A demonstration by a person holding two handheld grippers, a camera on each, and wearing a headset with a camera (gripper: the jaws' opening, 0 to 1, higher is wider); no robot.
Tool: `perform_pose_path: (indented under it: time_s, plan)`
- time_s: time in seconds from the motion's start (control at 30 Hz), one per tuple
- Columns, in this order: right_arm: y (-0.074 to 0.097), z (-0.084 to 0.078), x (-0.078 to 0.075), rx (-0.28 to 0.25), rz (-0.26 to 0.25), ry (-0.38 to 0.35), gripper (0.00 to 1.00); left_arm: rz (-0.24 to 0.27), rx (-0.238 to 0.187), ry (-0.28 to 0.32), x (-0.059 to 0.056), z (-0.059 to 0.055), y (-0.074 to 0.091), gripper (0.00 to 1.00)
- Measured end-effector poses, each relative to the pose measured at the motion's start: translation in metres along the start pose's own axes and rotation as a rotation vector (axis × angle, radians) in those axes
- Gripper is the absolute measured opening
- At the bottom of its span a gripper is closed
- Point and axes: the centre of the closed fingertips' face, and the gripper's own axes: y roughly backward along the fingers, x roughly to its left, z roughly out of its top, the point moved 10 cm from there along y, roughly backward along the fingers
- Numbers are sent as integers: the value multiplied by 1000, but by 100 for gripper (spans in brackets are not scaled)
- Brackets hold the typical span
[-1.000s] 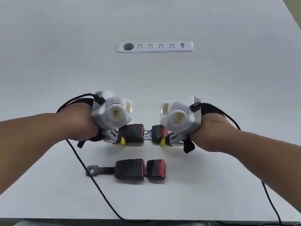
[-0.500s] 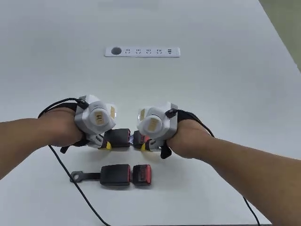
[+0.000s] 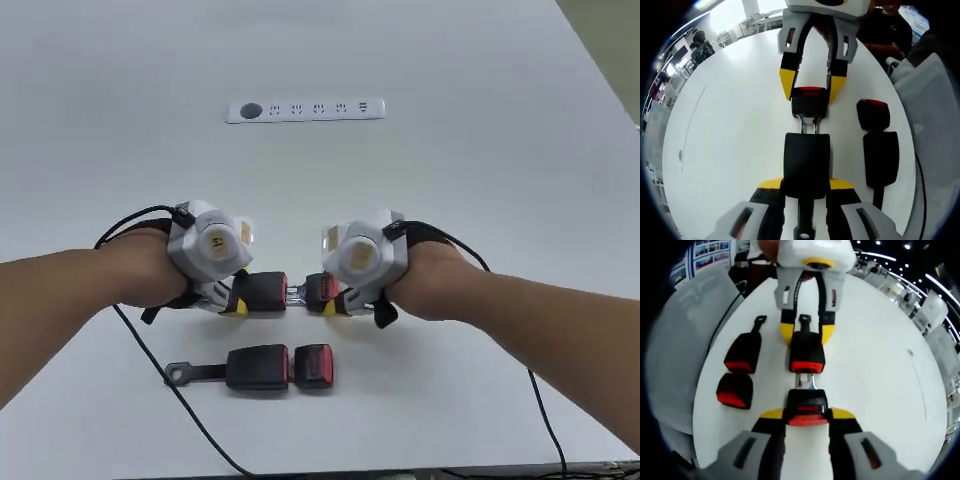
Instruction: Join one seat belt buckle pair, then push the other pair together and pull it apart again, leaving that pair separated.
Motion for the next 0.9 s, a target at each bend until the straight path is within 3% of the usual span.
perform_pose_path:
  time_s: [0.07, 0.17, 0.43, 0.57, 0.9]
  plan:
    - [5, -6, 1, 22, -1, 30, 32, 4, -6, 2, -1, -1, 0, 31]
    - [12, -16, 4, 23, -5, 16, 32, 6, -5, -8, 0, 0, 0, 31]
    - [38, -53, 16, 48, -57, -57, 33, 14, 1, -10, -2, 0, 0, 32]
    - [50, -73, 20, 37, -91, -113, 33, 10, 11, -25, -2, 2, 0, 32]
    - [76, -111, 27, 80, -125, -131, 33, 27, 30, -38, -10, 9, 5, 32]
